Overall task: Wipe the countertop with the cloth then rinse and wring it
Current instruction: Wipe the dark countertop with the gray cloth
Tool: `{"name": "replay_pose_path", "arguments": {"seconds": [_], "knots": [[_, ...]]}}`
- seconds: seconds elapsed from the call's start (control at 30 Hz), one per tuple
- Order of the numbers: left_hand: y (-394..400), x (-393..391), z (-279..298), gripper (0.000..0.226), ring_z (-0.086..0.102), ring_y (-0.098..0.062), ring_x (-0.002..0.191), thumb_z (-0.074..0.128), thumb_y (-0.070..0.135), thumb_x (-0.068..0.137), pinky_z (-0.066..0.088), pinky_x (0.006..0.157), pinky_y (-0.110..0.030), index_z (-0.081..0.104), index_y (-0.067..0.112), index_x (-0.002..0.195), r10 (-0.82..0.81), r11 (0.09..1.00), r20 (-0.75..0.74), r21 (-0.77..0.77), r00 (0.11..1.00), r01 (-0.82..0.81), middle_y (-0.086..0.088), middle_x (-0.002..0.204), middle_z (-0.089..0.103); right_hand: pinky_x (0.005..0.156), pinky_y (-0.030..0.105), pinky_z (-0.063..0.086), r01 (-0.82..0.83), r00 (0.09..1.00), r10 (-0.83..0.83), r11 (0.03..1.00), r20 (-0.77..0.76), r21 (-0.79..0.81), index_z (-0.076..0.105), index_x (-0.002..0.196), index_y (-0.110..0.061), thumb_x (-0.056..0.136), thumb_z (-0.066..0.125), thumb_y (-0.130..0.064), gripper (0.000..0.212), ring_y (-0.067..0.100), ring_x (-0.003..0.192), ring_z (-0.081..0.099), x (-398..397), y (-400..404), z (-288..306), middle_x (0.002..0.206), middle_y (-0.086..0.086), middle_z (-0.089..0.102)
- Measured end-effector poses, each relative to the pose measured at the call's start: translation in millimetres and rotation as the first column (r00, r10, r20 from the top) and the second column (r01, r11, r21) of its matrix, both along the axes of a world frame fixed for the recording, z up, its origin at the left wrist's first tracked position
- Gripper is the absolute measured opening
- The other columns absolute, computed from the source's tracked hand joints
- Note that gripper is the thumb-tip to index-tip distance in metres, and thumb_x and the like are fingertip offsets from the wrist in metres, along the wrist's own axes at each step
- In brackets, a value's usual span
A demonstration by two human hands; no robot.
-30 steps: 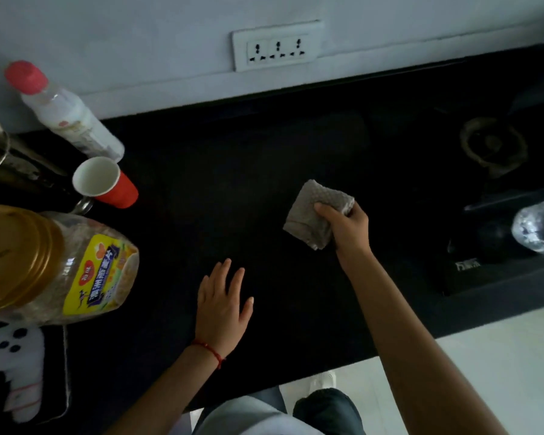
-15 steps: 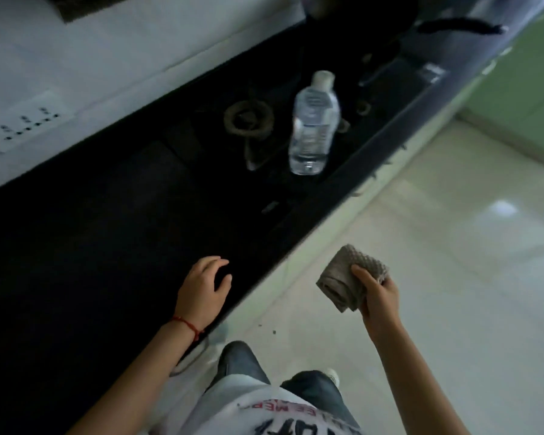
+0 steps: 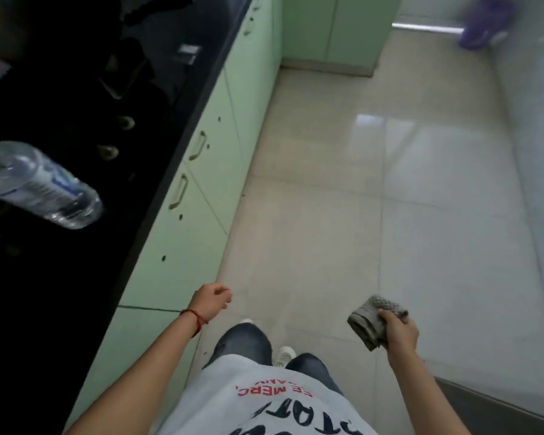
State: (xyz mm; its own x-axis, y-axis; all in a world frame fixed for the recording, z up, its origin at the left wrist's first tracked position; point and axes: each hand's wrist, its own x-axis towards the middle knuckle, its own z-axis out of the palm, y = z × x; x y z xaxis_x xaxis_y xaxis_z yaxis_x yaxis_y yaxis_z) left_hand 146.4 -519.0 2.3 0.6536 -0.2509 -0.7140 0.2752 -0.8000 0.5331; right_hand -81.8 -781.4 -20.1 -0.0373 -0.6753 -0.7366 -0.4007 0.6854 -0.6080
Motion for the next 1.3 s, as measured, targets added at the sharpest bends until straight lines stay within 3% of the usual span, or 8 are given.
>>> {"name": "replay_pose_path", "arguments": {"seconds": [0.13,0.43,0.53,0.7,0.87,1.07,1.17,1.3], "knots": [[-27.8,23.3,-21.5,0.012,0.057,-0.022,0.068,0.051,0.009,0.089,0.041,0.041,-0.011,0.061,0.008,0.081,0.04,0.997,-0.057,0.075,0.998,-0.036,-0.014,0.085,0.063,0.091,0.048,0.048,0.033,0.998,-0.033,0.999,-0.058,-0.008,0.052,0.118,0.004,0.079,0.066,-0.008,0.043,0.04,0.107,0.057,20.4,-44.9,-11.0,0.121,0.026,0.058],[-124.1,118.5,-50.7,0.02,0.054,-0.018,0.058,0.051,0.013,0.089,0.033,0.052,-0.022,0.056,0.011,0.069,0.066,0.982,-0.156,0.186,0.986,-0.037,-0.014,0.084,0.063,0.089,0.05,0.05,-0.069,0.997,0.067,0.992,-0.023,-0.105,0.053,0.109,0.001,0.078,0.067,-0.007,0.035,0.03,0.092,0.057,139.3,-182.3,-3.1,0.104,0.018,0.06],[-178.9,162.9,-43.8,0.024,0.055,-0.02,0.062,0.051,0.012,0.088,0.034,0.051,-0.02,0.056,0.012,0.065,0.023,0.981,-0.137,0.194,0.99,0.004,-0.013,0.081,0.063,0.087,0.049,0.049,-0.086,0.995,0.079,0.987,-0.058,-0.137,0.053,0.098,-0.005,0.078,0.067,-0.006,0.025,0.03,0.089,0.056,169.2,-222.7,5.2,0.097,0.016,0.059],[-308.3,237.5,-27.4,0.032,0.05,-0.014,0.054,0.048,0.008,0.091,0.037,0.038,-0.013,0.053,0.013,0.059,-0.084,0.992,-0.121,0.088,0.989,0.094,-0.006,0.067,0.057,0.078,0.04,0.046,-0.061,0.996,0.048,0.984,-0.081,-0.166,0.054,0.104,0.0,0.079,0.067,-0.006,0.029,0.029,0.086,0.055,207.6,-295.1,7.4,0.096,0.016,0.058],[-444.9,305.3,-14.4,0.017,0.053,-0.009,0.059,0.049,0.013,0.092,0.037,0.051,-0.02,0.062,0.004,0.092,-0.121,0.992,-0.08,-0.033,0.99,0.118,-0.011,0.088,0.061,0.077,0.036,0.045,-0.073,0.991,0.051,0.98,-0.123,-0.183,0.053,0.102,-0.004,0.079,0.067,-0.006,0.027,0.028,0.086,0.055,248.7,-380.4,-2.3,0.094,0.013,0.058],[-560.9,375.2,-11.7,0.025,0.05,-0.008,0.054,0.046,0.008,0.093,0.034,0.034,-0.002,0.06,-0.008,0.106,-0.072,0.996,-0.007,-0.058,0.997,0.072,-0.016,0.09,0.057,0.075,0.036,0.044,-0.192,0.972,0.163,0.965,-0.166,-0.177,0.053,0.102,-0.003,0.079,0.066,-0.008,0.028,0.028,0.084,0.054,323.5,-502.9,-10.0,0.092,0.013,0.058],[-590.5,399.0,-13.7,0.015,0.056,-0.002,0.041,0.047,0.008,0.093,0.033,0.033,-0.004,0.06,0.001,0.09,0.01,1.0,-0.038,-0.021,0.999,-0.011,-0.012,0.076,0.058,0.073,0.032,0.042,-0.272,0.955,0.247,0.949,-0.163,-0.161,0.053,0.101,-0.004,0.079,0.066,-0.009,0.026,0.027,0.083,0.053,370.4,-562.5,-3.8,0.092,0.013,0.058],[-610.2,425.3,-20.0,0.029,0.052,0.001,0.032,0.048,0.009,0.092,0.032,0.046,-0.021,0.052,0.015,0.064,0.123,0.991,-0.081,0.054,0.989,-0.119,-0.005,0.065,0.055,0.075,0.031,0.041,-0.401,0.911,0.371,0.899,-0.18,-0.176,0.054,0.105,-0.003,0.078,0.066,-0.009,0.03,0.025,0.085,0.054,445.2,-630.5,4.2,0.093,0.012,0.059]]}}
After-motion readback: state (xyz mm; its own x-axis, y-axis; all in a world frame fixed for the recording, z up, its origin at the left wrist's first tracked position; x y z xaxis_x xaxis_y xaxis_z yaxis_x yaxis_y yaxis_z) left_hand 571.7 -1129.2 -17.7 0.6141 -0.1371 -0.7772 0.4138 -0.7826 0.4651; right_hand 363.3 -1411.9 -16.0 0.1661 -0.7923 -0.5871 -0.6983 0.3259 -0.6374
